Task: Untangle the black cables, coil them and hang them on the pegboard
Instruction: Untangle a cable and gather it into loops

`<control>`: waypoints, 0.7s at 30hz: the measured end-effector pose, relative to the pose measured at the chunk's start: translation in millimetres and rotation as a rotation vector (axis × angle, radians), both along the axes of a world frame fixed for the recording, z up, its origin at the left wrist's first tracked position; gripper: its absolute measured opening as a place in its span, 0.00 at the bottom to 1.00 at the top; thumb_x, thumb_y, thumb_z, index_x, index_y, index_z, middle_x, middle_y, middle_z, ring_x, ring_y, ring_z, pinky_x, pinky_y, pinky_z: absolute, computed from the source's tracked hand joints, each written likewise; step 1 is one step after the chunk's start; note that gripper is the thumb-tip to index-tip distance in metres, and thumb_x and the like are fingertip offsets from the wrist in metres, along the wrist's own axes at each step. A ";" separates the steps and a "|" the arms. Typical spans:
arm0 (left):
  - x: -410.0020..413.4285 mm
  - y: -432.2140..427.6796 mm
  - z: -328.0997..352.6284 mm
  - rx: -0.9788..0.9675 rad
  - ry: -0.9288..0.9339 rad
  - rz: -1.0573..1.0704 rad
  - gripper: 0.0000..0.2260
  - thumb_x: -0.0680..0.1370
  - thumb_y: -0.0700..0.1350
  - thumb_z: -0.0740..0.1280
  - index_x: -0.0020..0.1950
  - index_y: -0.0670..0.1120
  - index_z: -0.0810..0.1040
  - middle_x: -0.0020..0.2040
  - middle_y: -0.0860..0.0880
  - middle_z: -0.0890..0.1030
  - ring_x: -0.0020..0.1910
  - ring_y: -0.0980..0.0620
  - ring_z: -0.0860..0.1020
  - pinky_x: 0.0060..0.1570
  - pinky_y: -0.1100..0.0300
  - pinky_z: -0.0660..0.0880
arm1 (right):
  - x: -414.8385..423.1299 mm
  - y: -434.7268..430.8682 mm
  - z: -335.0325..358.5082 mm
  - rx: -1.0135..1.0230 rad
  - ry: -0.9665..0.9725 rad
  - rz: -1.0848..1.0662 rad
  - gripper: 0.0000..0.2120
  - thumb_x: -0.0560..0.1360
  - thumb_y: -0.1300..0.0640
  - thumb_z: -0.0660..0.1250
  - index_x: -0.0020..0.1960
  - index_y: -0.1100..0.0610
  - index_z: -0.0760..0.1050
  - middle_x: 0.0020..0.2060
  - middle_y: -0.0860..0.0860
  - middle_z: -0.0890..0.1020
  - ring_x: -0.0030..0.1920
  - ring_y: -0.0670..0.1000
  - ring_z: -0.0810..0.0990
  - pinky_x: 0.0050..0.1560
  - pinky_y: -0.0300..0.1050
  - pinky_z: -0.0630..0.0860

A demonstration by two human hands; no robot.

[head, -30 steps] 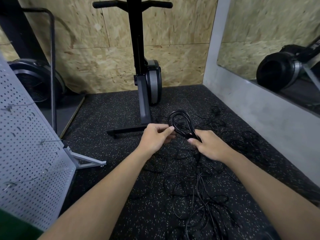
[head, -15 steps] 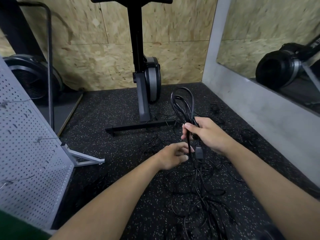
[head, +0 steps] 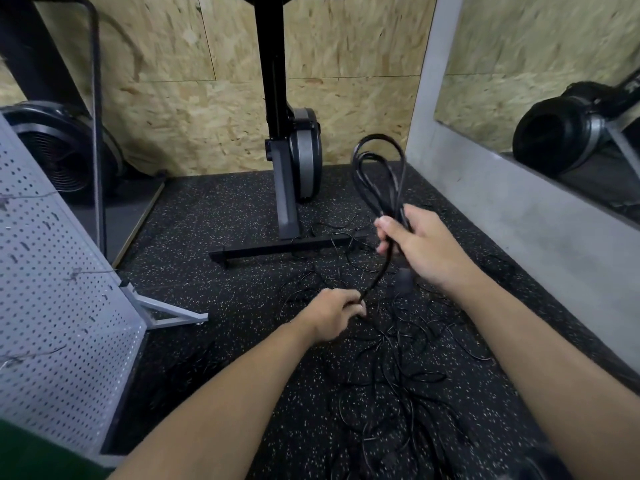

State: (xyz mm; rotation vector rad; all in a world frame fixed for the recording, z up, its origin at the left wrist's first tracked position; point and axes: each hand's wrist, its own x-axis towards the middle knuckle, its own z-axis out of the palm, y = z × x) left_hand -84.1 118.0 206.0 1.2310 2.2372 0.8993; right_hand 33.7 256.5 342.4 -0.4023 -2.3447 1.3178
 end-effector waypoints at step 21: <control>-10.0 -26.4 103.2 0.518 0.466 0.207 0.06 0.82 0.47 0.71 0.52 0.47 0.86 0.45 0.55 0.83 0.43 0.60 0.79 0.48 0.70 0.73 | 7.0 -10.8 -12.9 0.255 -0.578 0.018 0.25 0.87 0.42 0.48 0.74 0.60 0.63 0.70 0.61 0.75 0.65 0.59 0.76 0.61 0.53 0.72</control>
